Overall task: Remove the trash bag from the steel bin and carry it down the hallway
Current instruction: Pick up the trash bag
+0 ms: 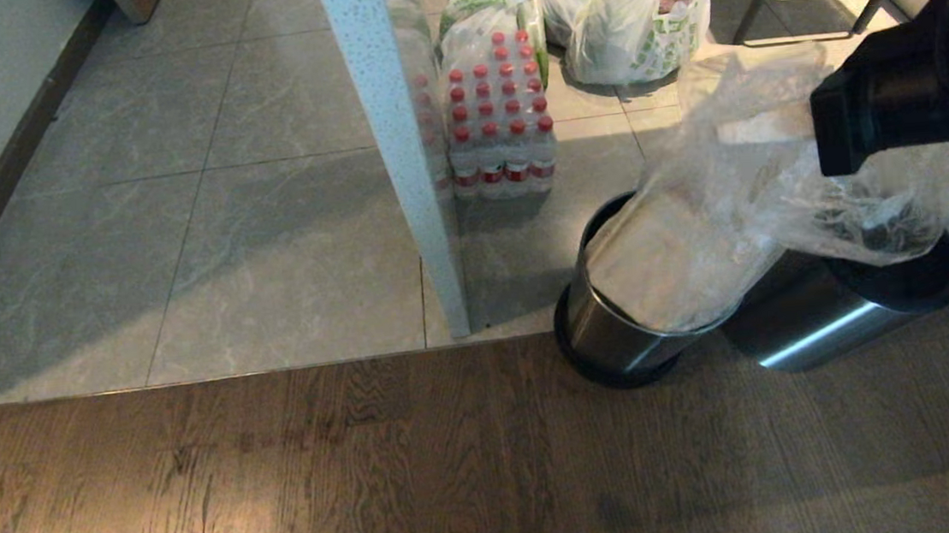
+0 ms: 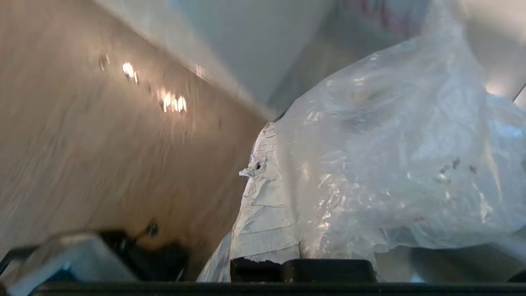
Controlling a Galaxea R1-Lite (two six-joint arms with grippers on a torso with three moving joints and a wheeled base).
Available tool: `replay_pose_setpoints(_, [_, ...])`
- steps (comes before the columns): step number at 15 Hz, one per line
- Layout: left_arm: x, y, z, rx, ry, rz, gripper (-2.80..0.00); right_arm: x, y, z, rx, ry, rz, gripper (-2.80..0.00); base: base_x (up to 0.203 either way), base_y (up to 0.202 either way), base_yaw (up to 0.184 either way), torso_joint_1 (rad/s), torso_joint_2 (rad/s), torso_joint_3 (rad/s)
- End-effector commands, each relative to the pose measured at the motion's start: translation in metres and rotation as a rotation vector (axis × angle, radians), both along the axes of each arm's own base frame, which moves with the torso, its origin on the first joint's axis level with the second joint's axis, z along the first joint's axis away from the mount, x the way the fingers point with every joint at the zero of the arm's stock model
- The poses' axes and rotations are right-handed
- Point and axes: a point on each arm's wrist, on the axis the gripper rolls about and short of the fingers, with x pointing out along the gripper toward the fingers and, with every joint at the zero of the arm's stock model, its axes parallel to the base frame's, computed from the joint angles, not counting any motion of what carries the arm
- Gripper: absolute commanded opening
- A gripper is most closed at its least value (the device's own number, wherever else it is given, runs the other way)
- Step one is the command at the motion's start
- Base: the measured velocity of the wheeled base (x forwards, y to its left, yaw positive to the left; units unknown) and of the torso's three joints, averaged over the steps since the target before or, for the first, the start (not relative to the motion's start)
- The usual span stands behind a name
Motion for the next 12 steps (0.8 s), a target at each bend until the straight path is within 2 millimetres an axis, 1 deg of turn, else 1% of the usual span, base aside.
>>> replay_pose_setpoints(1, [0.000,0.000,0.000,-0.001,0.002,0.000,-2.80,-0.001,0.000,0.006,0.006,-0.022,0.003,-2.80,0.000,0.000,0.000,0.000,0.00,0.000])
replay_pose_setpoints(2, [0.000,0.000,0.000,-0.001,0.002,0.000,-2.80,-0.001,0.000,-0.002,-0.004,0.007,0.003,-2.80,0.000,0.000,0.000,0.000,0.00,0.000])
replay_pose_setpoints(3, [0.000,0.000,0.000,-0.001,0.002,0.000,-2.80,0.000,0.000,-0.005,-0.007,0.018,0.003,-2.80,0.000,0.000,0.000,0.000,0.00,0.000])
replay_pose_setpoints(5, [0.000,0.000,0.000,-0.001,0.002,0.000,-2.80,-0.001,-0.001,0.008,0.009,-0.029,0.003,-2.80,0.000,0.000,0.000,0.000,0.00,0.000])
replay_pose_setpoints(7, [0.000,0.000,0.000,-0.001,0.002,0.000,-2.80,-0.002,-0.001,-0.003,-0.007,0.004,0.004,-2.80,0.000,0.000,0.000,0.000,0.00,0.000])
replay_pose_setpoints(8, [0.000,0.000,0.000,-0.001,0.002,0.000,-2.80,-0.002,-0.001,0.000,-0.002,-0.005,0.004,-2.80,0.000,0.000,0.000,0.000,0.00,0.000])
replay_pose_setpoints(9, [0.000,0.000,0.000,-0.001,0.001,0.000,-2.80,-0.003,-0.001,0.008,0.006,-0.028,0.000,-2.80,0.000,0.000,0.000,0.000,0.00,0.000])
replay_pose_setpoints(10, [0.000,0.000,0.000,-0.001,0.002,0.000,-2.80,-0.005,-0.002,0.006,0.002,-0.023,-0.007,-2.80,0.000,0.000,0.000,0.000,0.00,0.000])
replay_pose_setpoints(12, [0.000,0.000,0.000,-0.001,0.002,0.000,-2.80,-0.005,-0.003,-0.021,-0.039,0.069,-0.036,-2.80,0.000,0.000,0.000,0.000,0.00,0.000])
